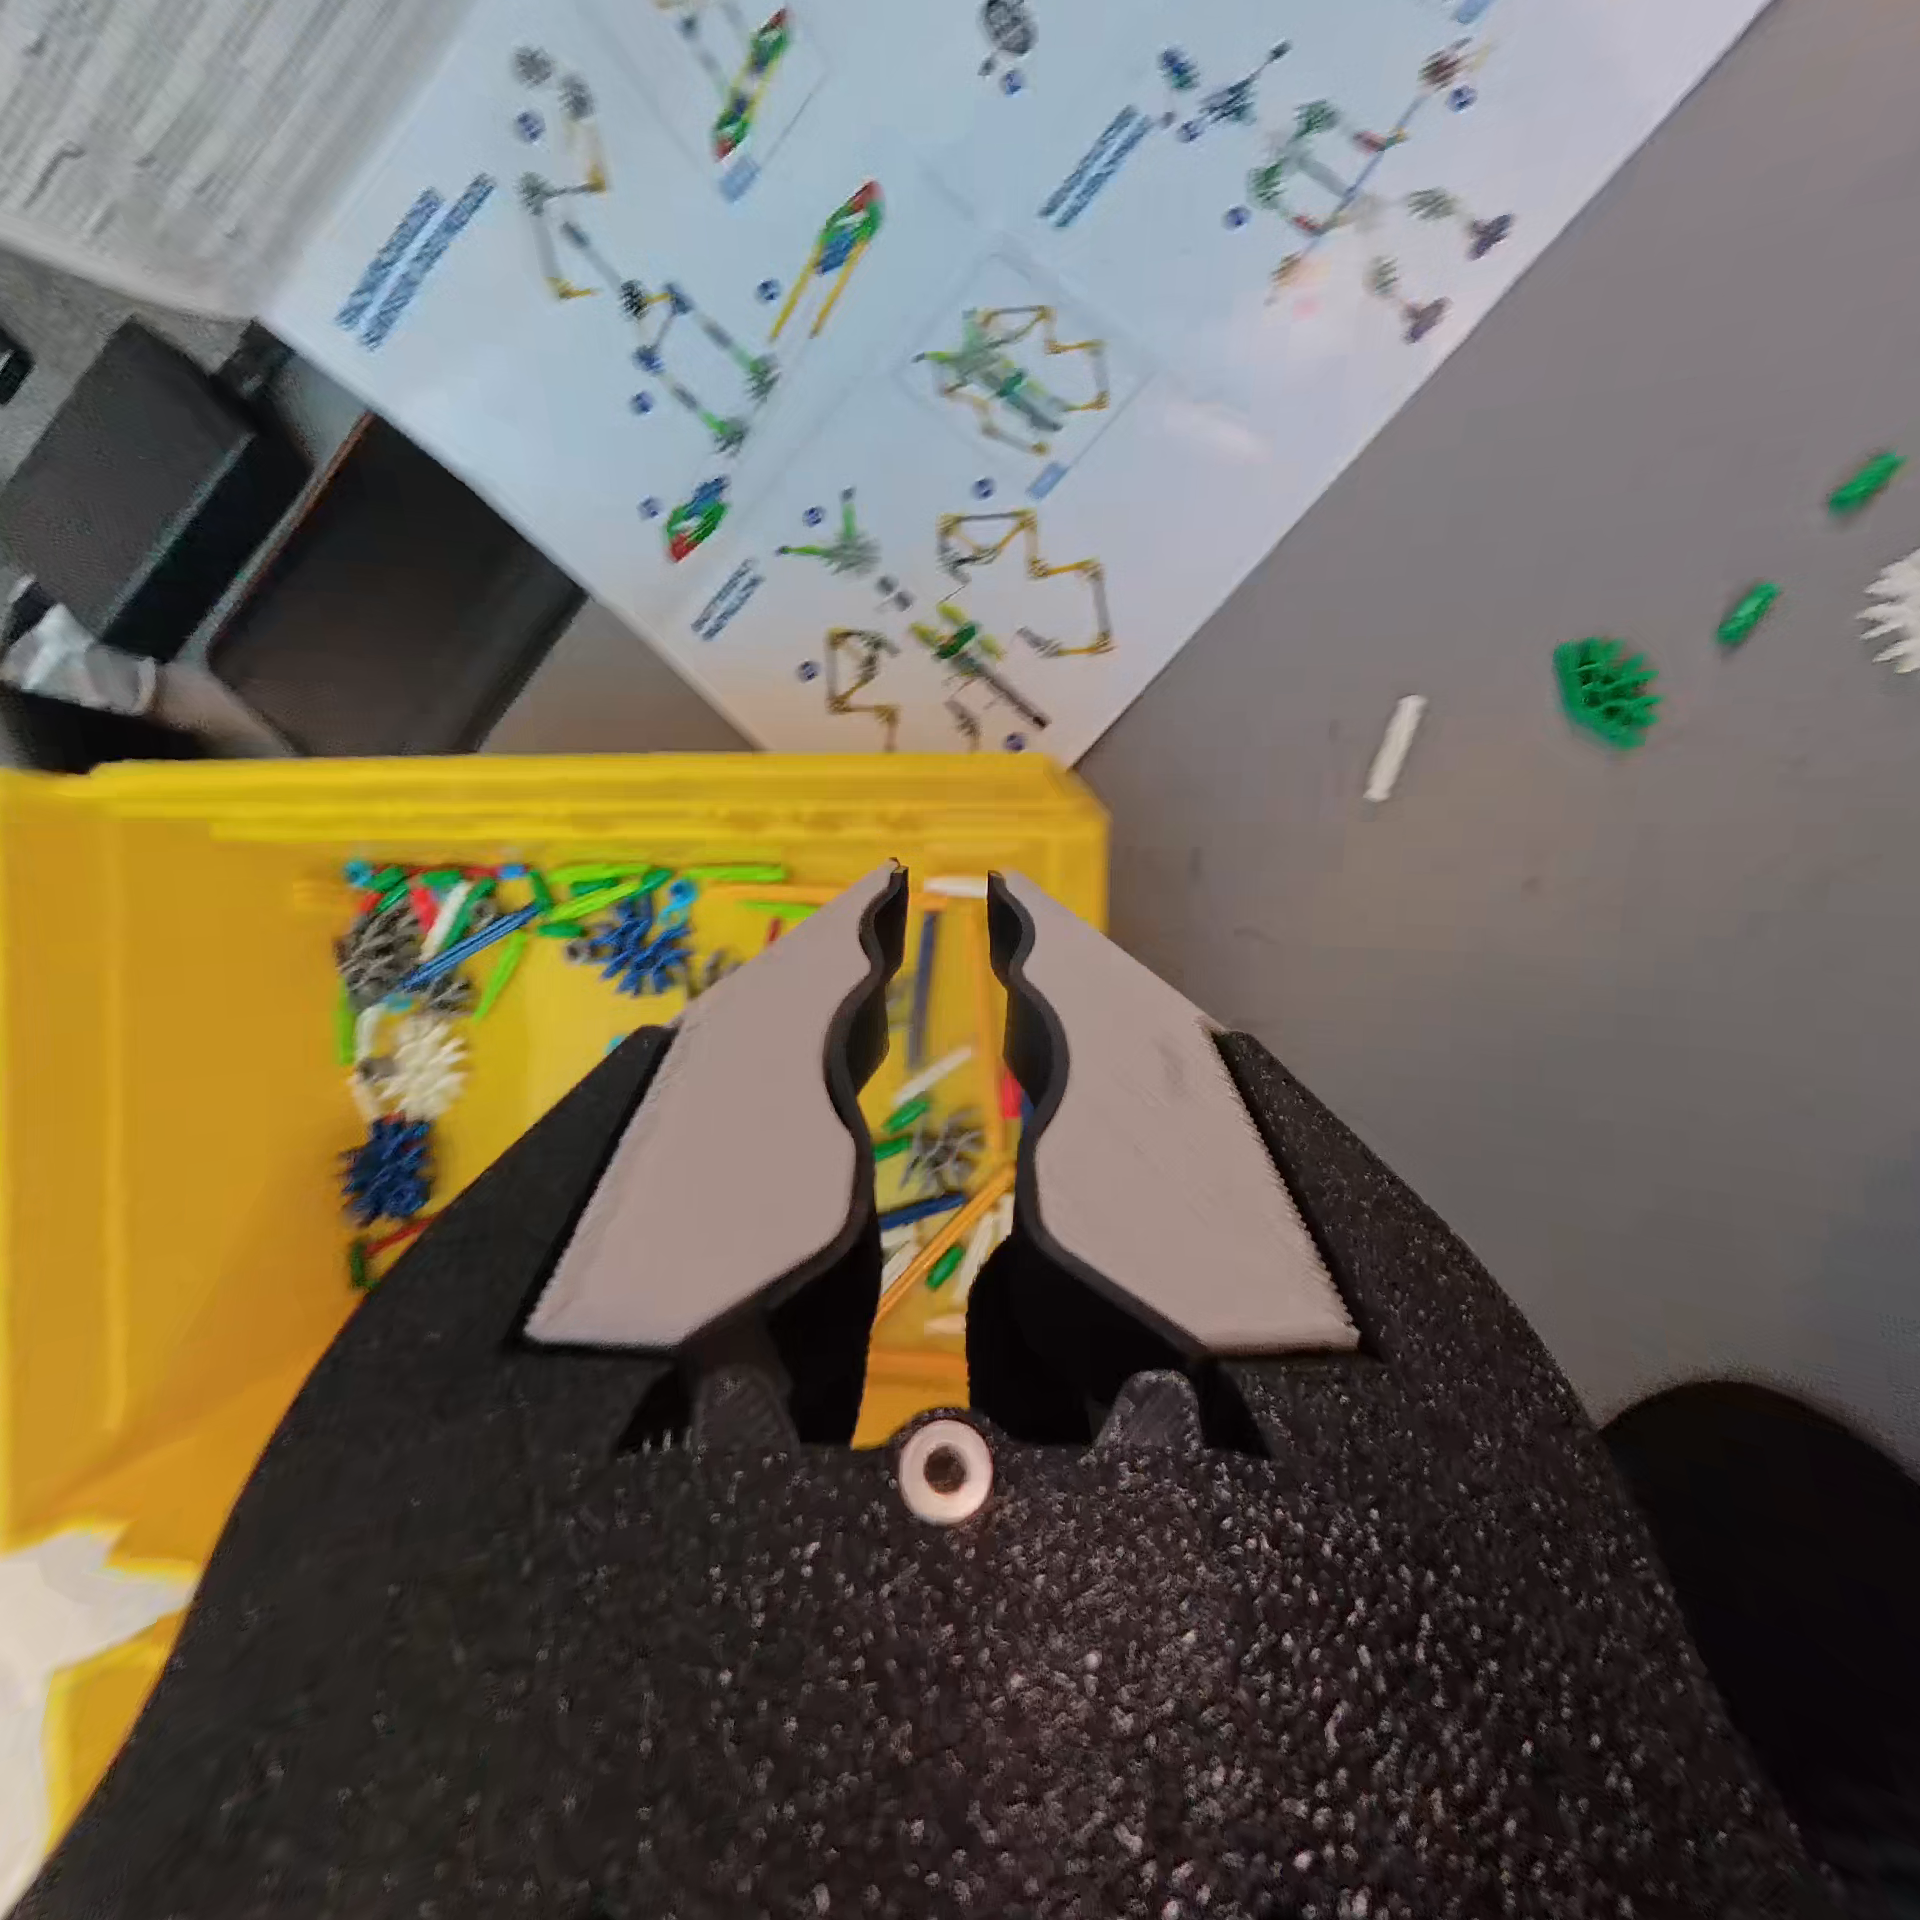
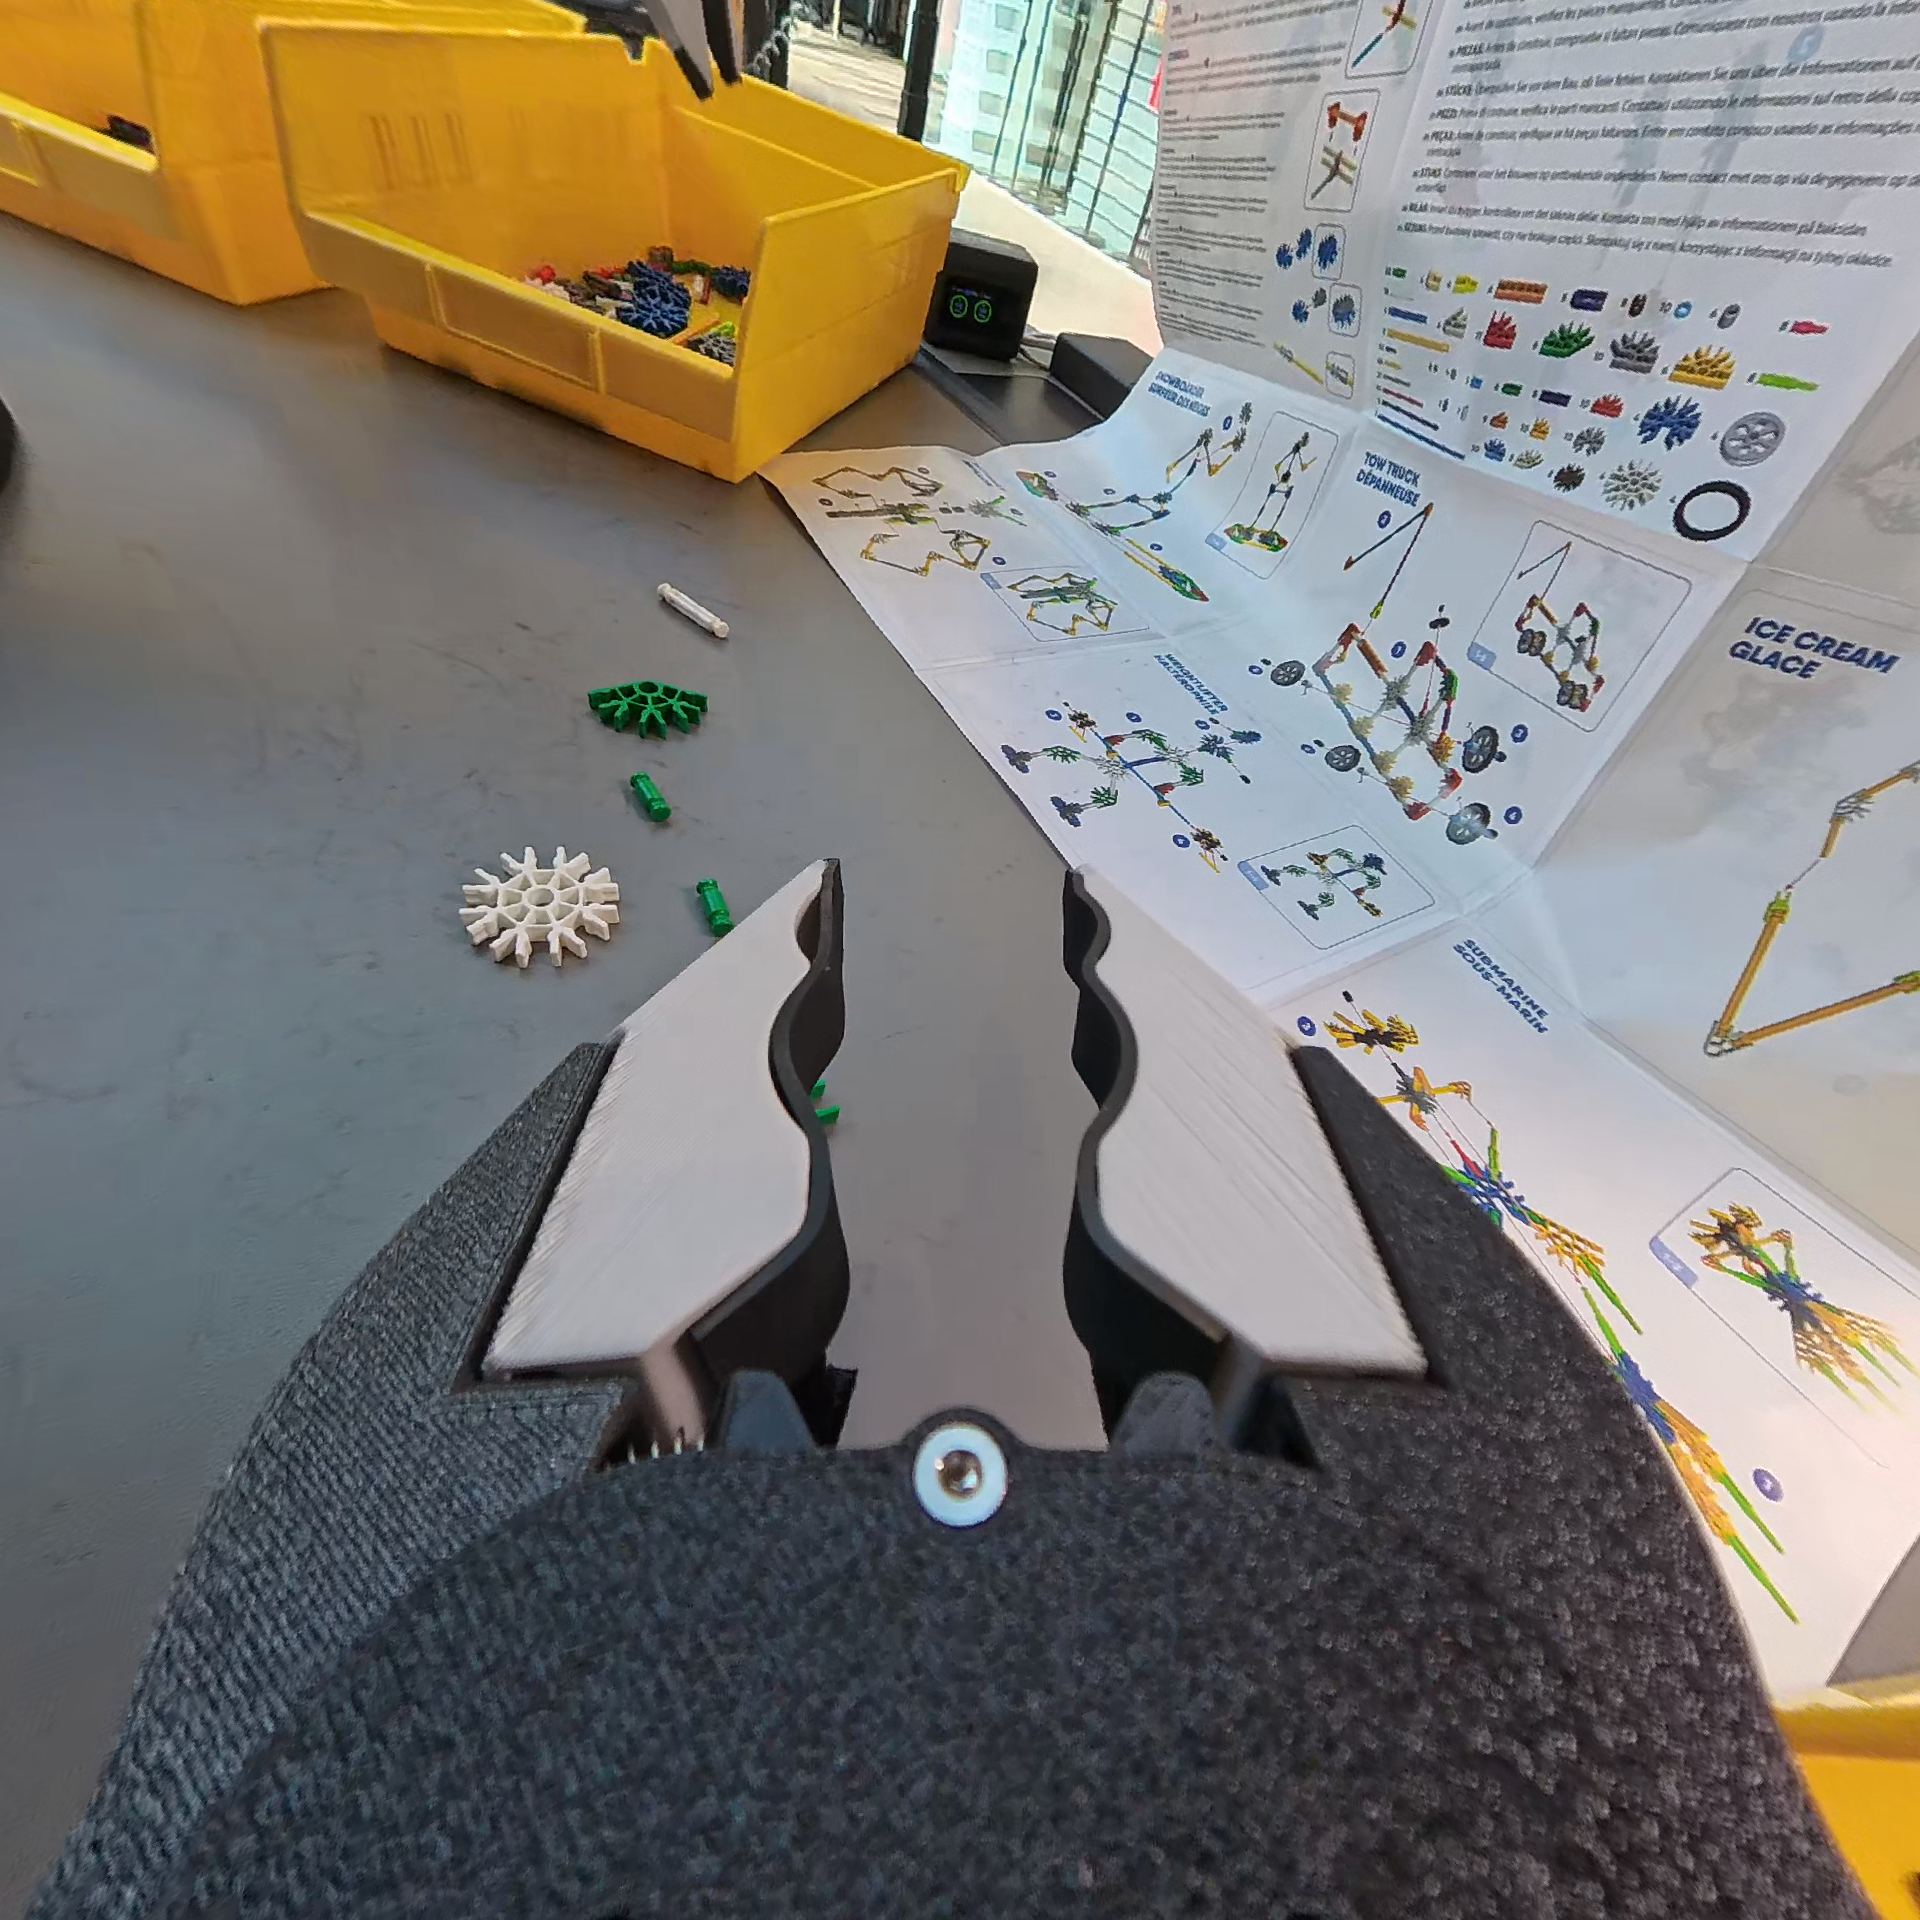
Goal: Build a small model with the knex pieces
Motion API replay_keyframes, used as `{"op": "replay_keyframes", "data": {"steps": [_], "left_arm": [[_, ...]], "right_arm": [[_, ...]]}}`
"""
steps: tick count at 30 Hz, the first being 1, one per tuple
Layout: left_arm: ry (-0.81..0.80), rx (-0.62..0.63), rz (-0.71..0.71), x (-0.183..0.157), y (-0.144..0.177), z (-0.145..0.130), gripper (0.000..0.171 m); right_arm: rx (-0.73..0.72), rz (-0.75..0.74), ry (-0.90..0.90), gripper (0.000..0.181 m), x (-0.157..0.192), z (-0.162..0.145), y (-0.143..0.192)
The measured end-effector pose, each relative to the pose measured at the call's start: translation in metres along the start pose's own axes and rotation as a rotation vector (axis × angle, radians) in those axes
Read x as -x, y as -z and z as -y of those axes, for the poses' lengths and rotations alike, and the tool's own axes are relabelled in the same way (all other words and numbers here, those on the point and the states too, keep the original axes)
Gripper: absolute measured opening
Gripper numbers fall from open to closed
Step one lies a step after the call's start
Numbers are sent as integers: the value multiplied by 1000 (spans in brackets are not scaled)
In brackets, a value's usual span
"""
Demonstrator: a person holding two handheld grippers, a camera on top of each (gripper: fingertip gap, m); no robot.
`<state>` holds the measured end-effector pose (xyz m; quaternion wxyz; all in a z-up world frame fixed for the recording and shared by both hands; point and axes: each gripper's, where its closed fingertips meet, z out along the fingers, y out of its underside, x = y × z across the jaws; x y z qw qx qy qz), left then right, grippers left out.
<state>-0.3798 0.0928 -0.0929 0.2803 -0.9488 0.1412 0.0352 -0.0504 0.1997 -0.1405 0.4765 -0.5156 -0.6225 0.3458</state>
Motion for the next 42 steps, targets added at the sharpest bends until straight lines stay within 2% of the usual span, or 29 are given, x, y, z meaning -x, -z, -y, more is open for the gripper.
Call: {"op": "replay_keyframes", "data": {"steps": [4, 7, 9, 11, 16, 19, 26, 30, 42], "left_arm": [[140, 238, 60, 66, -7, -66, 16], [215, 432, 96, 95, -24, -125, 16], [238, 503, 95, 103, -32, -147, 16], [252, 540, 87, 107, -37, -158, 12], [219, 619, 94, 114, -46, -172, 6], [199, 643, 58, 106, -52, -173, 6], [151, 638, 28, 93, -54, -165, 5], [182, 599, -10, 88, -53, -158, 5], [194, 651, 37, 97, -56, -173, 4]], "right_arm": [[9, 3, 15, 41, 2, -1, -1], [5, -1, 7, 41, 1, -1, -1], [0, -5, -4, 40, -1, 0, 0], [-2, -7, -12, 40, -3, 0, 0], [-3, -5, -13, 40, -3, 0, 0], [-3, -3, -12, 40, -2, 0, 0], [-2, 1, -10, 40, -2, 0, 0], [0, 2, -8, 40, -1, 0, 0], [2, 4, -7, 40, -1, -1, 0]]}}
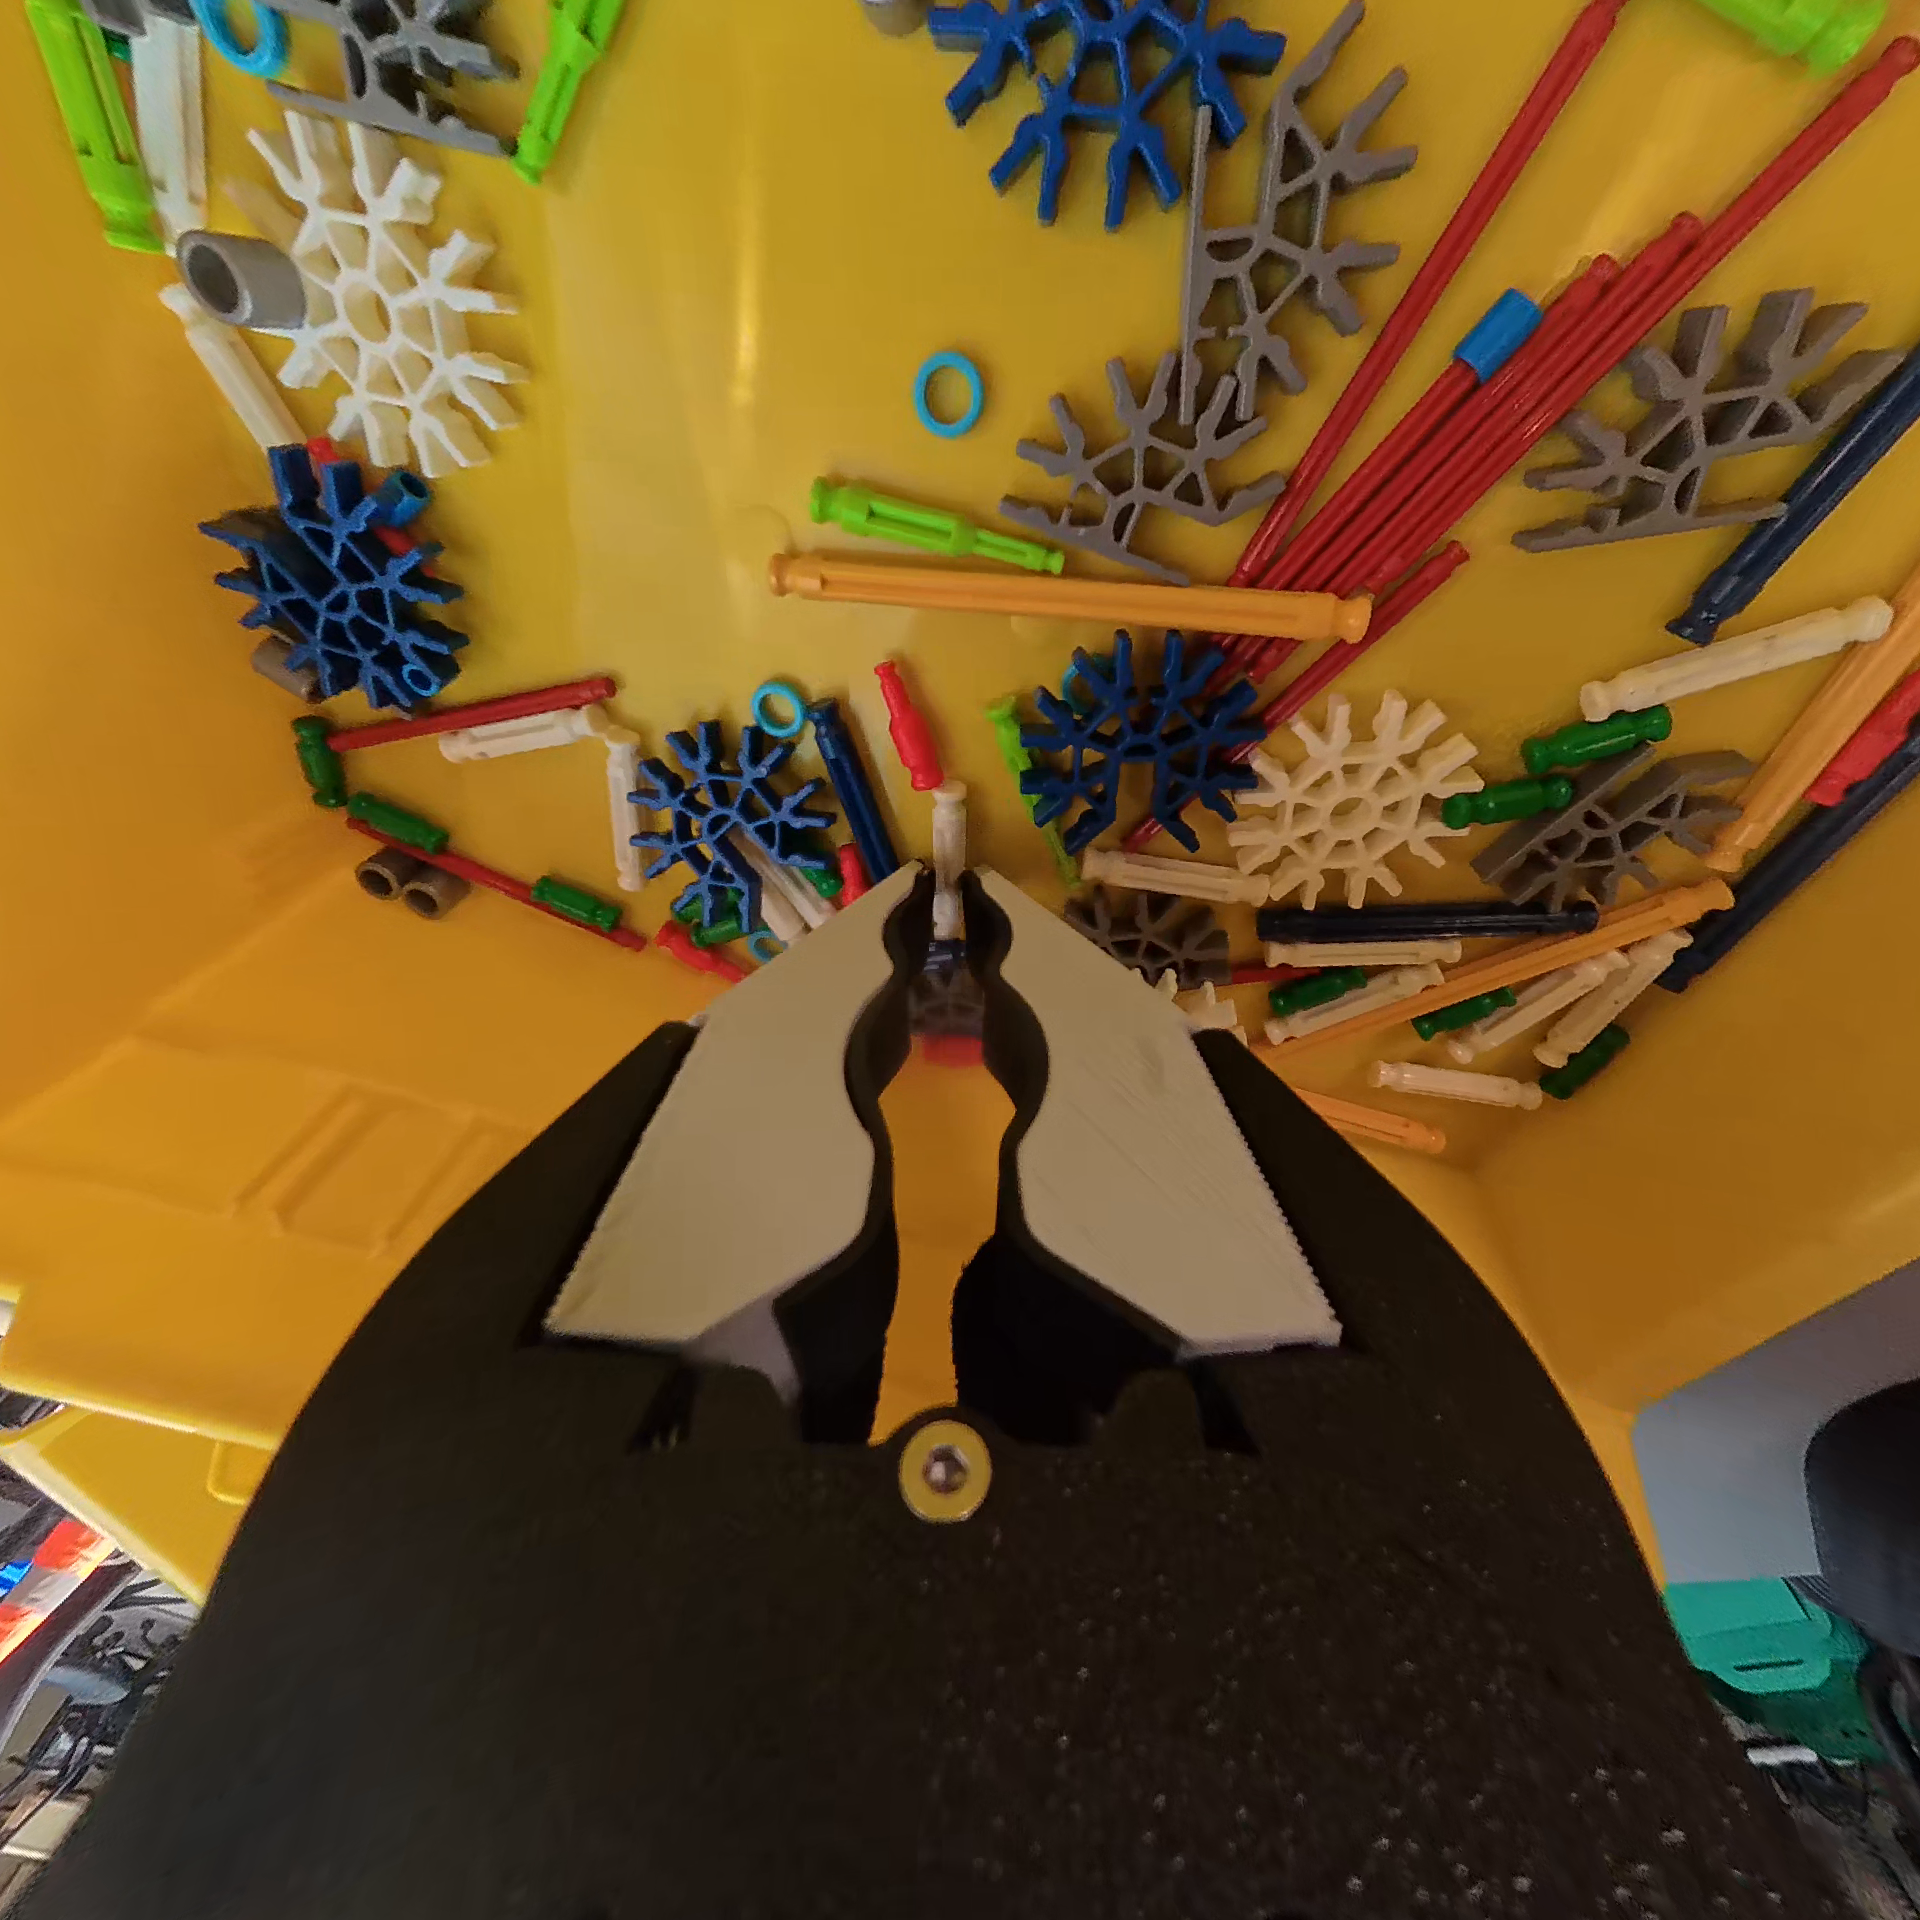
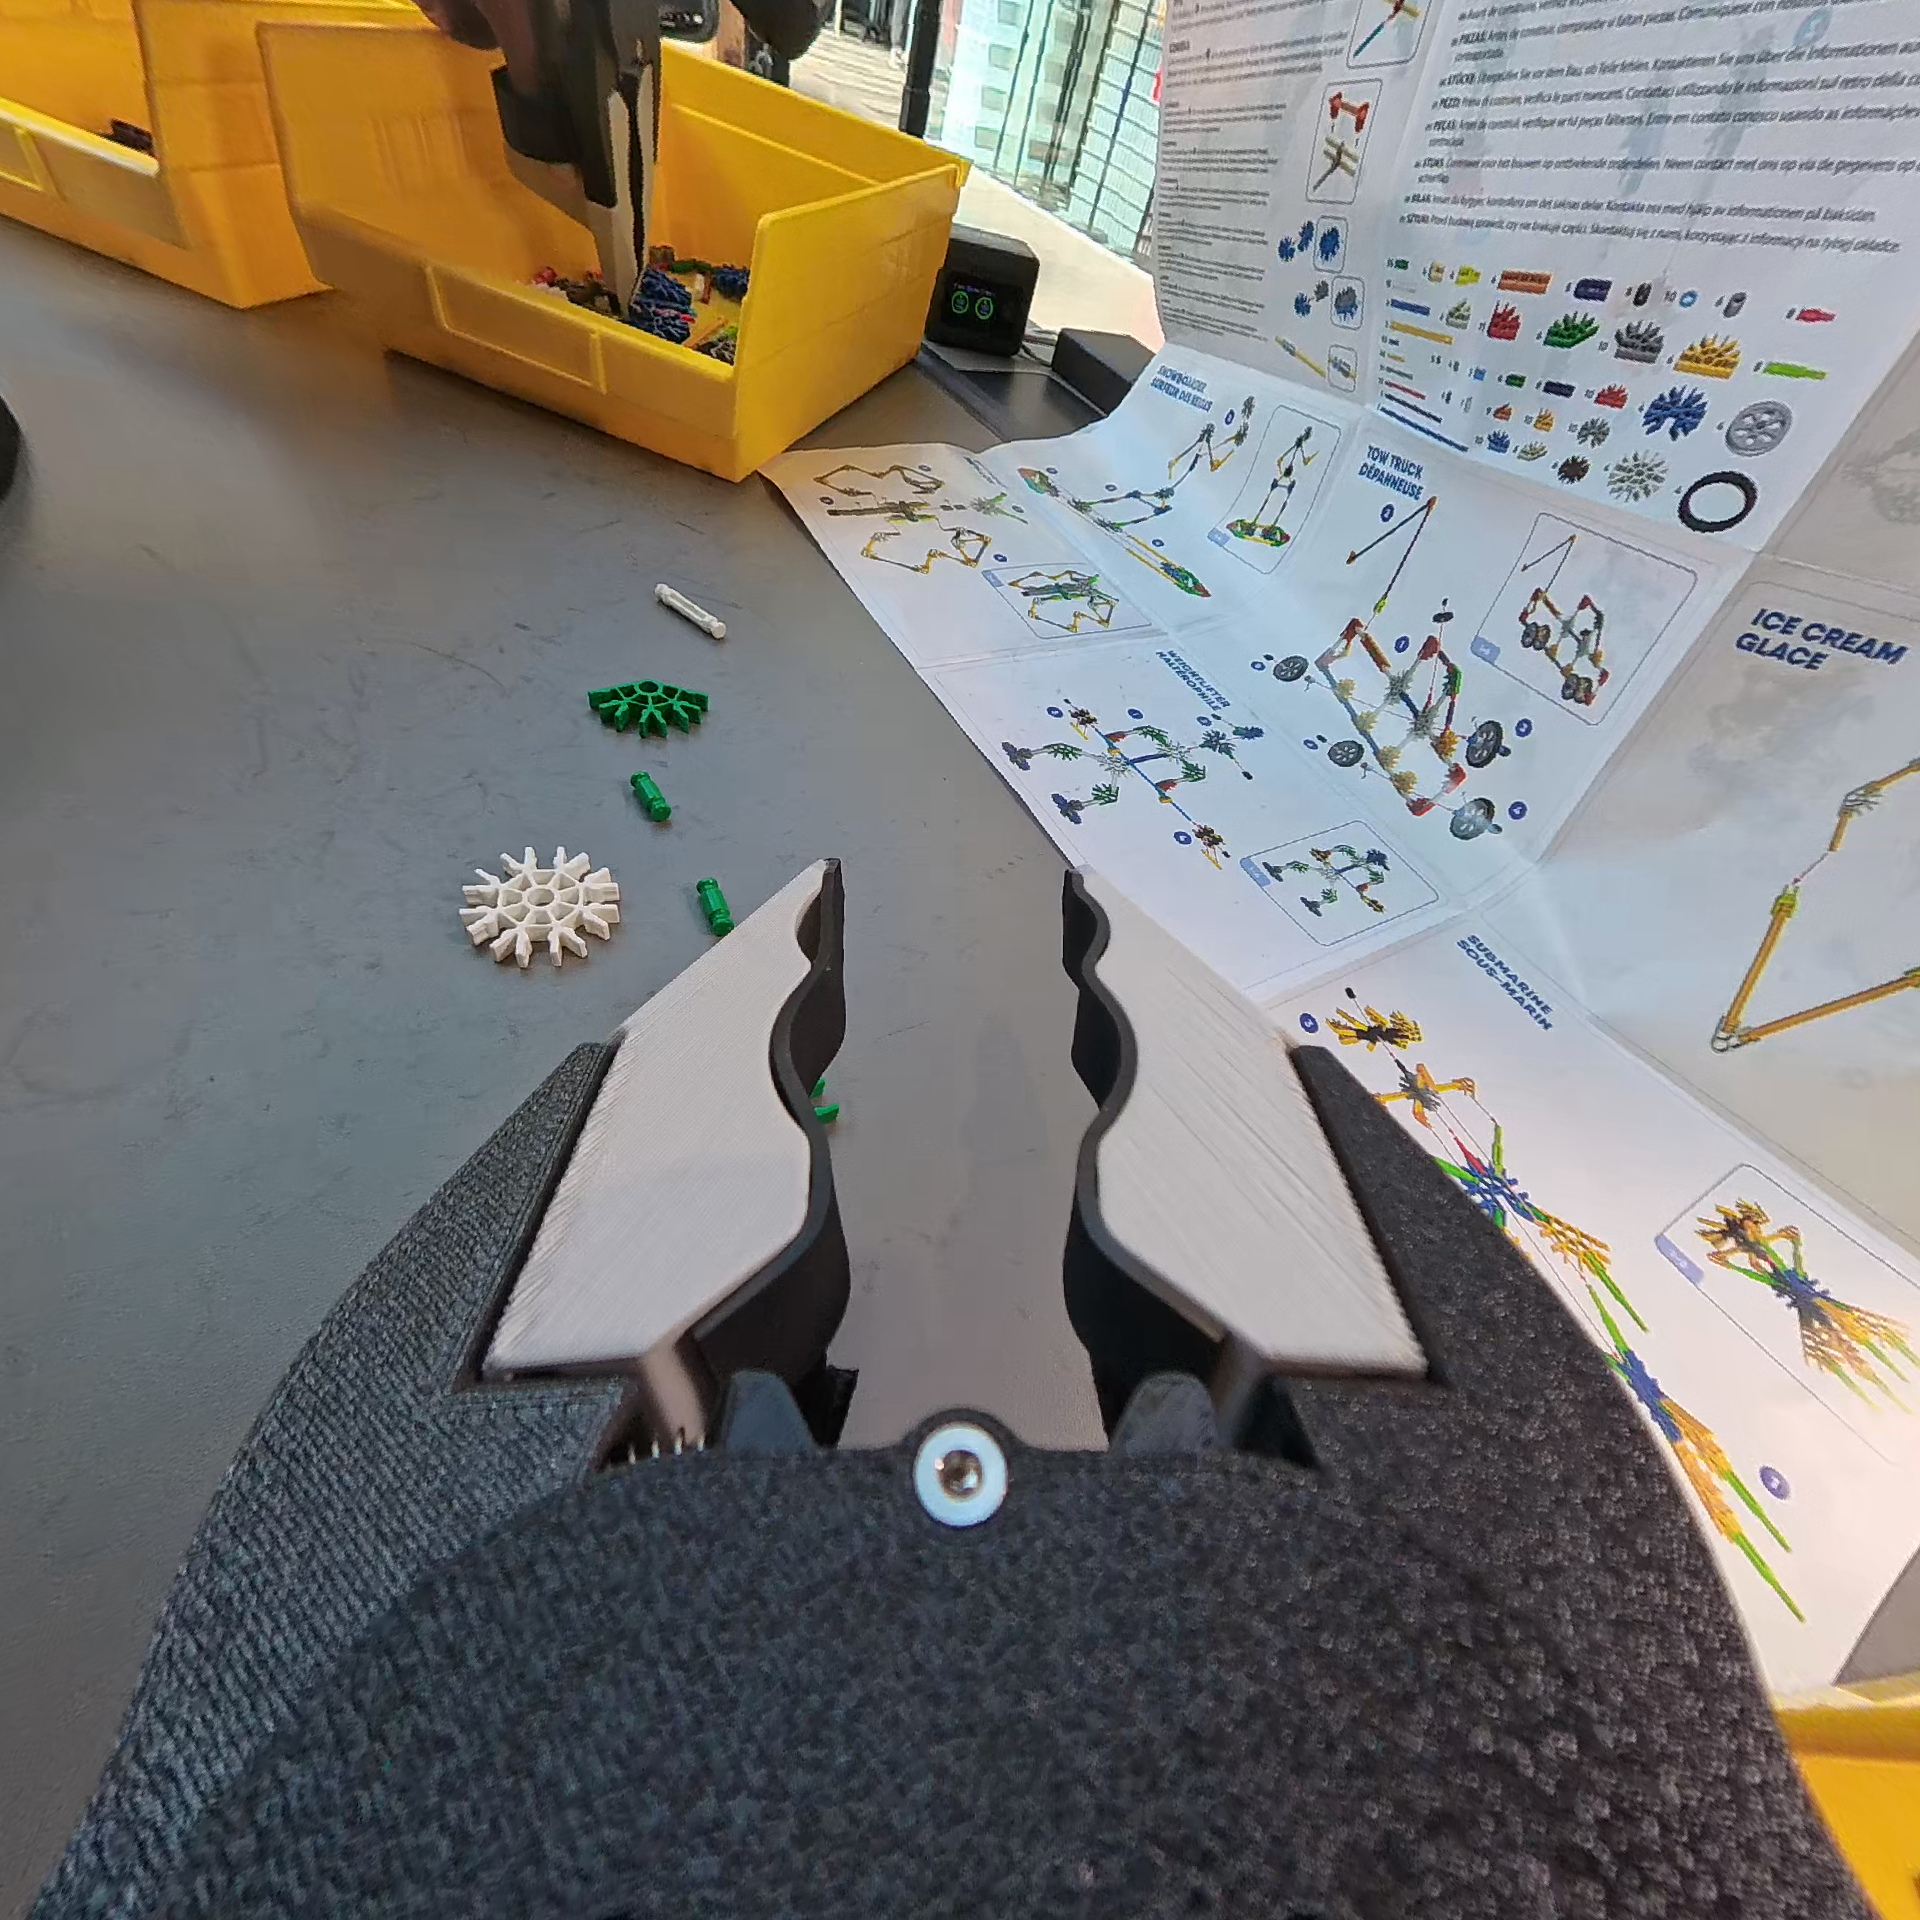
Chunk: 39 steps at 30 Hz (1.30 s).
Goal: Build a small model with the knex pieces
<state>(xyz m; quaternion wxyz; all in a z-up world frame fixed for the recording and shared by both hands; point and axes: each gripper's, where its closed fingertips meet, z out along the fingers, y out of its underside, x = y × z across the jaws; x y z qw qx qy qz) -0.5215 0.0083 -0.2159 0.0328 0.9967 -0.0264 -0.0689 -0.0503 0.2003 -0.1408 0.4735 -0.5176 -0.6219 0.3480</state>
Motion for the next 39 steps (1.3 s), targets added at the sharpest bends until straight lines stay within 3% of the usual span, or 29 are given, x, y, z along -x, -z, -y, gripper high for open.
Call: {"op": "replay_keyframes", "data": {"steps": [10, 12, 15, 17, 20, 24, 27, 33, 39], "left_arm": [[-47, 0, 99, 3, 3, 2, 3], [-47, -59, 167, 8, 19, 8, 3], [-55, -243, 289, 6, 72, 29, 4], [-94, -383, 288, -21, 110, 47, 3], [-217, -532, 142, -100, 142, 70, 4], [-395, -575, -100, -219, 128, 93, 4], [-483, -542, -188, -278, 99, 115, 4], [-546, -509, -259, -333, 73, 167, 4], [-612, -478, -233, -353, 60, 186, 4]], "right_arm": [[7, 3, 14, 40, 2, -1, -1], [6, 3, 11, 40, 2, -1, 0], [6, 4, 10, 40, 2, -1, -1], [11, 7, 15, 40, 3, -2, -1], [17, 7, 23, 41, 4, -2, -2], [15, -4, 20, 43, 2, -2, -2], [8, -15, 11, 43, -1, -1, -1], [2, -14, 15, 44, -1, 1, 1], [-12, -9, 22, 46, -1, 6, 4]]}}
